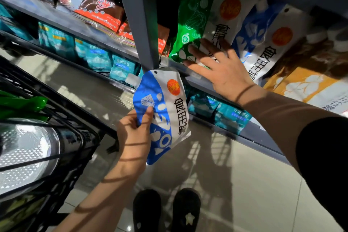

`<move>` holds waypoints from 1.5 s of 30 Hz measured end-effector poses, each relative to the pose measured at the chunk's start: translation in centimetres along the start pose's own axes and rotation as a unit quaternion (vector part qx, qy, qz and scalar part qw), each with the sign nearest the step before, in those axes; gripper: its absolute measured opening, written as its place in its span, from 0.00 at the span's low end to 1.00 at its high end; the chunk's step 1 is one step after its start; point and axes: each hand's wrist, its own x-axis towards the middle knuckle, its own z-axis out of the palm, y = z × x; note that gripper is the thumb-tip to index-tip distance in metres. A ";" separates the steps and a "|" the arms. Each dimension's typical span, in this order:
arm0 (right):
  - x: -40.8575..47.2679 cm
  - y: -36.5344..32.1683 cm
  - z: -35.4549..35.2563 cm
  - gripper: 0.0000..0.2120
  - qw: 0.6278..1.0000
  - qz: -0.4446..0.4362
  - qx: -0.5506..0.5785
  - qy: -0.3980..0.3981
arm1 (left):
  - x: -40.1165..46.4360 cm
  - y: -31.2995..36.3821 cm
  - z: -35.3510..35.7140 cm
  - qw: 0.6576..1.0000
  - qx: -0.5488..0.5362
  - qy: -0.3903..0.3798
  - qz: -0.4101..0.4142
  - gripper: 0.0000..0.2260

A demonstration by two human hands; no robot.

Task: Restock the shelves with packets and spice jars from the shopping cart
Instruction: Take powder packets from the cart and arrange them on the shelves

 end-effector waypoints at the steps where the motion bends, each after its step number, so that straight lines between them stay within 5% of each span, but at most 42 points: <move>1: 0.0 0.1 0.0 0.33 1.000 0.001 -0.001 0.007 | 0.0 0.1 0.0 1.000 -0.001 -0.001 0.001 0.09; 8: 0.5 -1.3 -0.9 0.32 0.996 0.064 0.025 -0.049 | -0.6 -0.1 -0.1 1.000 0.015 0.006 -0.013 0.10; 12: 0.1 -3.2 -1.2 0.22 0.994 0.072 0.057 -0.056 | -1.8 0.5 0.2 0.999 -0.022 -0.015 -0.024 0.07; 16: -1.1 -2.4 -2.7 0.21 0.993 0.071 0.096 -0.024 | -2.7 1.7 0.6 0.997 -0.036 -0.060 -0.038 0.07; 18: -3.1 -3.1 -4.3 0.22 0.974 0.148 0.170 0.016 | -3.2 2.2 1.0 0.996 -0.038 -0.072 -0.045 0.08; 20: -5.8 -4.7 -6.4 0.23 0.872 0.310 0.378 0.025 | -3.6 2.7 1.7 0.994 -0.025 -0.100 -0.038 0.10; 23: -9.1 -5.9 -9.6 0.24 0.506 0.451 0.735 -0.010 | -4.0 3.4 3.7 0.987 -0.004 -0.159 -0.014 0.11; 24: -10.1 -5.9 -9.9 0.24 0.452 0.450 0.770 -0.012 | -4.1 3.5 4.7 0.985 0.006 -0.172 -0.010 0.10; 27: -11.2 -5.0 -10.2 0.22 0.483 0.467 0.740 0.023 | -4.2 4.6 8.2 0.972 0.017 -0.232 0.008 0.10; 30: -10.6 -2.8 -9.9 0.21 0.474 0.503 0.712 0.124 | -3.5 5.3 11.6 0.953 0.027 -0.295 0.064 0.08; 32: -9.9 -0.9 -9.5 0.22 0.484 0.543 0.660 0.187 | -2.4 5.3 12.9 0.931 0.149 -0.288 0.166 0.20; 34: -9.2 0.9 -8.6 0.21 0.494 0.580 0.603 0.234 | -0.9 5.0 13.2 0.869 0.346 -0.191 0.297 0.31; 37: -7.8 2.3 -6.5 0.14 0.554 0.634 0.491 0.226 | 1.6 4.7 13.0 0.768 0.493 -0.128 0.387 0.34; 40: -6.4 2.1 -4.0 0.10 0.592 0.651 0.452 0.148 | 4.2 3.2 13.0 0.692 0.613 -0.165 0.343 0.32; 42: -5.8 1.4 -3.2 0.17 0.612 0.657 0.432 0.083 | 4.9 1.9 13.0 0.655 0.646 -0.165 0.356 0.34; 45: -5.9 -0.7 -3.6 0.35 0.624 0.634 0.447 0.090 | 5.2 0.7 12.5 0.651 0.615 -0.147 0.419 0.36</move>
